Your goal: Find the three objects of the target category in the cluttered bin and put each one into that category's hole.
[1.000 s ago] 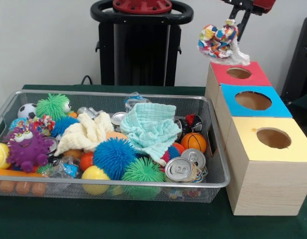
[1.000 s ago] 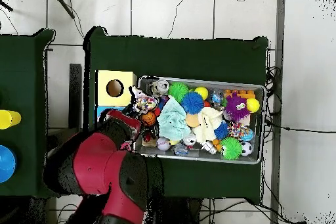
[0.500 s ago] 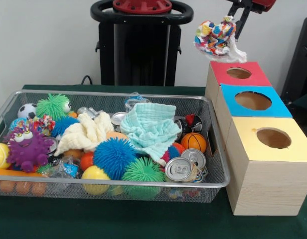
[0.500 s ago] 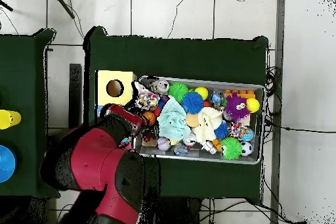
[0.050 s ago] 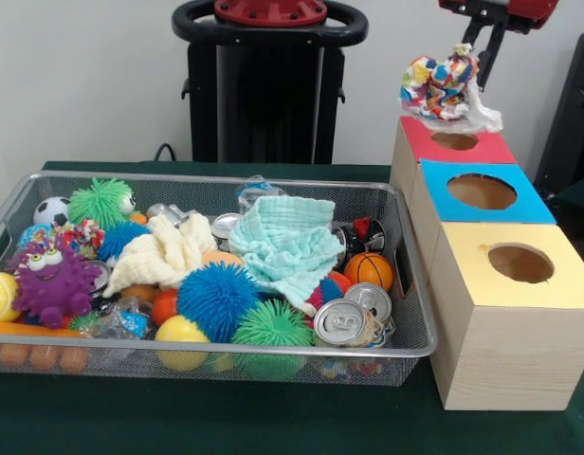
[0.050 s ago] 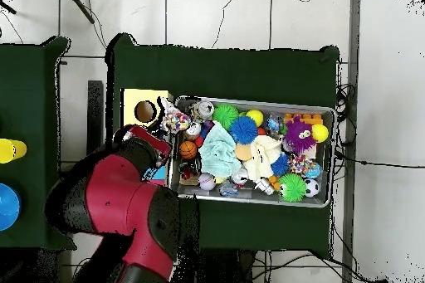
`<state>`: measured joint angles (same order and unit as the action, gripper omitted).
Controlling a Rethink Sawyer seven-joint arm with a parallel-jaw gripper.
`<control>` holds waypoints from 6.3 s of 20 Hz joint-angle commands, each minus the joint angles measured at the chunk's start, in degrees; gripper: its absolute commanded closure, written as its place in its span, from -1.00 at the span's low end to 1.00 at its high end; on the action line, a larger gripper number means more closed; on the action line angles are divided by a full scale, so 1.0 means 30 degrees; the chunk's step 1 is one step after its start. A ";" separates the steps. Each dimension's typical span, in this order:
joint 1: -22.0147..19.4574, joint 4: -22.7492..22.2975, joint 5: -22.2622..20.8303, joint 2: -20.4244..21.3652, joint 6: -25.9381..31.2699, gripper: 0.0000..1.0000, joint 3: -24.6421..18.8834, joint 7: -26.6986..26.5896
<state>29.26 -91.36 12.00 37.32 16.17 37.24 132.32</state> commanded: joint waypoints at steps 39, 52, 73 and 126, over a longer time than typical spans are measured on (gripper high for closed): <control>-0.5332 -0.4951 0.6836 0.0357 -0.7324 1.00 -1.1063 0.5251; -0.6689 -0.5055 0.5067 -0.1528 -1.1303 1.00 -1.2445 0.4947; -0.7159 -0.5330 0.5698 -0.2671 -1.1571 1.00 -1.3837 0.4928; -0.6537 -0.3625 0.5664 -0.5070 -0.8340 -1.00 -1.2281 0.1706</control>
<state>11.29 -100.66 29.59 27.59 -18.02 2.64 132.35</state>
